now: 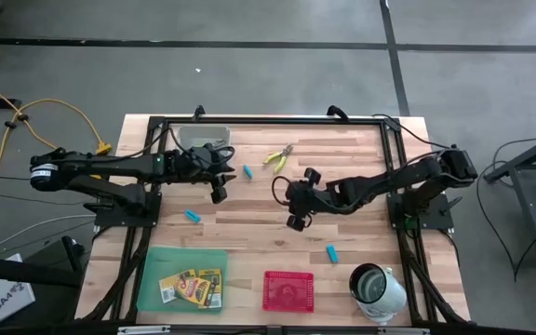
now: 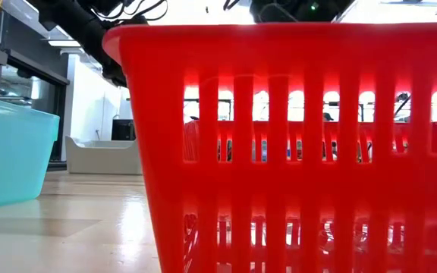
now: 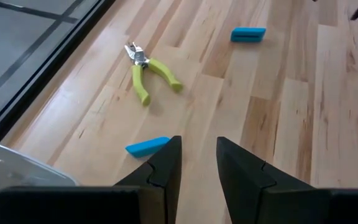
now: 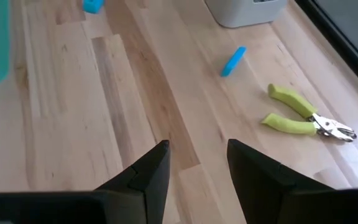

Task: Pick & Place School Supplies
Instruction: Put the green hole puncher into the gray bin

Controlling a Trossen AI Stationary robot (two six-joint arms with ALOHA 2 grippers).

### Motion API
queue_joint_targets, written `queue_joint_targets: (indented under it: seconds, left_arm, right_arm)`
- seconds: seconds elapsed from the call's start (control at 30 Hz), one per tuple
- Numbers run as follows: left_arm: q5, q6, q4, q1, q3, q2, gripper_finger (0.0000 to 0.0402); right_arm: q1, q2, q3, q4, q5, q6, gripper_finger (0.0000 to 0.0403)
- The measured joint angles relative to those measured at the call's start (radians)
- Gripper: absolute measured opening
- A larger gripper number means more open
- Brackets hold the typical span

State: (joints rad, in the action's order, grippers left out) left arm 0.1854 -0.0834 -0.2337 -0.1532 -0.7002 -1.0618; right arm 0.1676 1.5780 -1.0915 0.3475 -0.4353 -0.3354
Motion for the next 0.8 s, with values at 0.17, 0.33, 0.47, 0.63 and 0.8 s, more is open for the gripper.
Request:
queue_joint_targets:
  seconds: [0.17,0.33,0.47,0.63,0.8]
  left_arm:
    - [0.000,0.000,0.005,0.000,0.000,0.000,0.0095]
    - [0.000,-0.044,0.016,0.006,0.000,0.000,0.0095]
    - [0.001,-0.007,0.061,0.006,0.000,0.000,0.0095]
    - [0.001,-0.002,0.100,0.006,0.000,0.000,0.0095]
    - [0.001,-0.019,0.110,0.006,0.000,0.000,0.0095]
  right_arm:
    - [0.003,0.000,0.000,-0.001,0.060,-0.001,0.0153]
    - [0.002,0.000,0.000,-0.001,0.129,-0.007,0.0153]
    - [0.002,0.000,0.000,-0.001,0.128,-0.007,0.0153]
    - [0.002,0.000,0.000,-0.001,0.127,-0.007,0.0153]
    - [0.006,0.000,0.000,-0.001,0.128,-0.007,0.0153]
